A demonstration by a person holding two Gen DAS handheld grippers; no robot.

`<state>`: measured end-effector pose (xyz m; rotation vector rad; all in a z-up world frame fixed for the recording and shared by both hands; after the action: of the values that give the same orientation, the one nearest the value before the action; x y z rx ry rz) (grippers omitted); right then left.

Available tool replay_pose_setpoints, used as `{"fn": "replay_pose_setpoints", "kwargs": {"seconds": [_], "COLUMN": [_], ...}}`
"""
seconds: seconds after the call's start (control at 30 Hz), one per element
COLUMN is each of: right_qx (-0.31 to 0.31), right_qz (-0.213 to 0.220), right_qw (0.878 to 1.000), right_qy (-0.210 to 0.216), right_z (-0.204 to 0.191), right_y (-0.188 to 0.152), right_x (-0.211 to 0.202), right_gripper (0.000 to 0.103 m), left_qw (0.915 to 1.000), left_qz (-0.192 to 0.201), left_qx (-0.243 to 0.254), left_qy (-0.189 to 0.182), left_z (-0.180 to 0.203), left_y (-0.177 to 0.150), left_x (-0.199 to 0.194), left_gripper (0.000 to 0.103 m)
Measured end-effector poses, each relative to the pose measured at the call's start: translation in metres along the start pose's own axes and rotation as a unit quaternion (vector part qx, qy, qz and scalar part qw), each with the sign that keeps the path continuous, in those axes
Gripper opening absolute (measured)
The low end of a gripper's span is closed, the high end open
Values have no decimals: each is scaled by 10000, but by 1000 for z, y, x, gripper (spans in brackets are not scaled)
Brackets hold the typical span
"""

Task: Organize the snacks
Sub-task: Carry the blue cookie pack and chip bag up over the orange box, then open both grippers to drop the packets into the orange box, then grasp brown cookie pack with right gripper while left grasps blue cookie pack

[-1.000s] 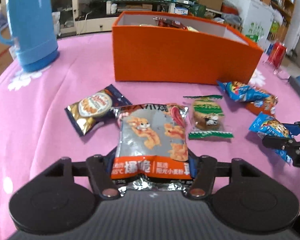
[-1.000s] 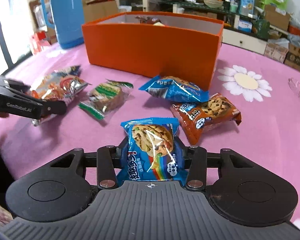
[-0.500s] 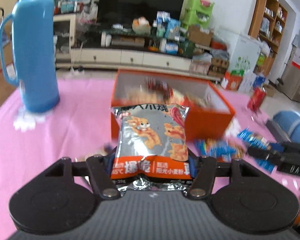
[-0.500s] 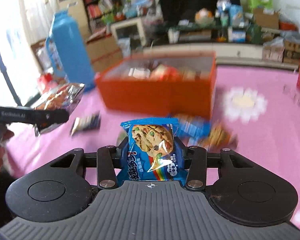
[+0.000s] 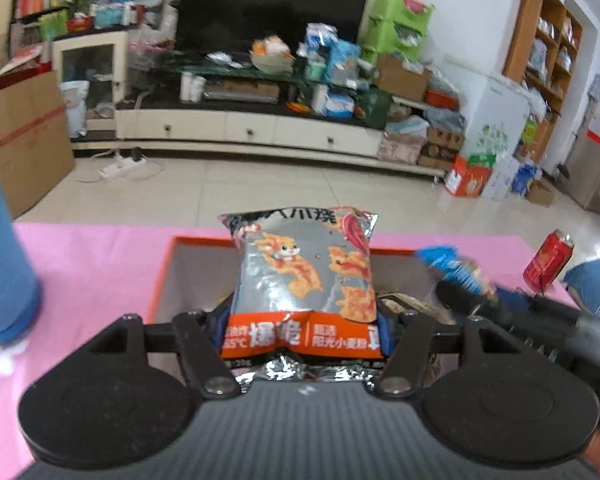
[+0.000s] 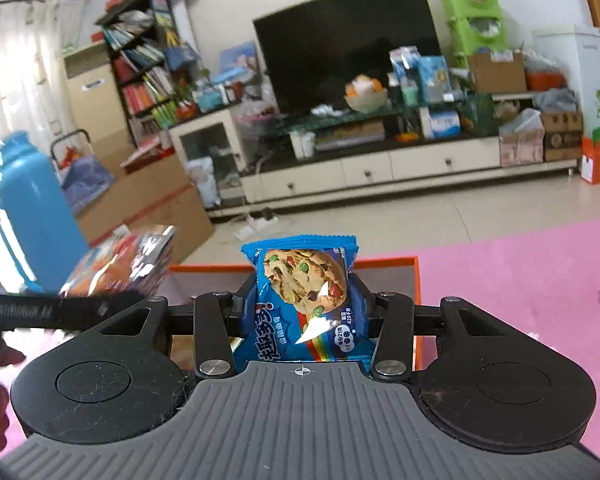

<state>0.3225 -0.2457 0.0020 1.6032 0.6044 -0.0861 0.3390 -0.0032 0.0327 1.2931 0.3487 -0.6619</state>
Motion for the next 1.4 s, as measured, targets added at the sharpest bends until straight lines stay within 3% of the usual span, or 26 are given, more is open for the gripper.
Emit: {"fn": "replay_pose_setpoints", "kwargs": {"seconds": [0.1, 0.17, 0.3, 0.43, 0.6, 0.77, 0.97, 1.13, 1.3, 1.4], "right_qx": [-33, -160, -276, -223, -30, 15, 630, 517, 1113, 1300], "right_qz": [-253, -472, -93, 310, 277, -27, -971, -1122, -786, -712], "right_qw": [9997, 9986, 9990, 9982, 9992, 9989, 9919, 9889, 9872, 9850], "right_qy": [-67, -202, -337, -455, -303, -465, -529, -831, -831, -881], "right_z": [3, 4, 3, 3, 5, 12, 34, 48, 64, 74], "right_y": [-14, -22, -14, -2, -5, -48, -115, -135, -123, -121], "right_x": [21, 29, 4, -31, -66, -104, -125, -136, -138, -138], "right_gripper": [27, 30, 65, 79, 89, 91, 91, 91, 91, 91], "left_qw": [9999, 9998, 9996, 9988, 9989, 9987, 9973, 9987, 9966, 9963], "left_qz": [-141, -137, 195, 378, 298, -37, -626, -500, -522, -568], "left_qx": [53, 66, 40, 58, 21, -34, -149, 83, -309, -450], "left_qy": [8, 145, 199, 316, 372, 507, 361, 99, -560, -462], "left_z": [4, 0, -9, -18, -30, -39, -32, -9, 29, 62], "left_y": [-6, -12, -19, -32, -76, -138, -194, -185, -145, -133], "left_x": [21, 23, -9, -50, -99, -122, -118, -115, -74, -40], "left_gripper": [64, 76, 80, 95, 95, 95, 95, 95, 95, 95]}}
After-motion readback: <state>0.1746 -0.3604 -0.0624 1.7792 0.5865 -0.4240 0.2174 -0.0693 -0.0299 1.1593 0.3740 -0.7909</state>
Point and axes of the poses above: each gripper's, at about its wrist camera, not at the fingertips, and x roughly the way its jaws point, z to its right, y to its top, the point moved 1 cm from there along x, roughly the way its jaws point, and after that the axes turned 6 degrees about -x, right-handed, at the moved point
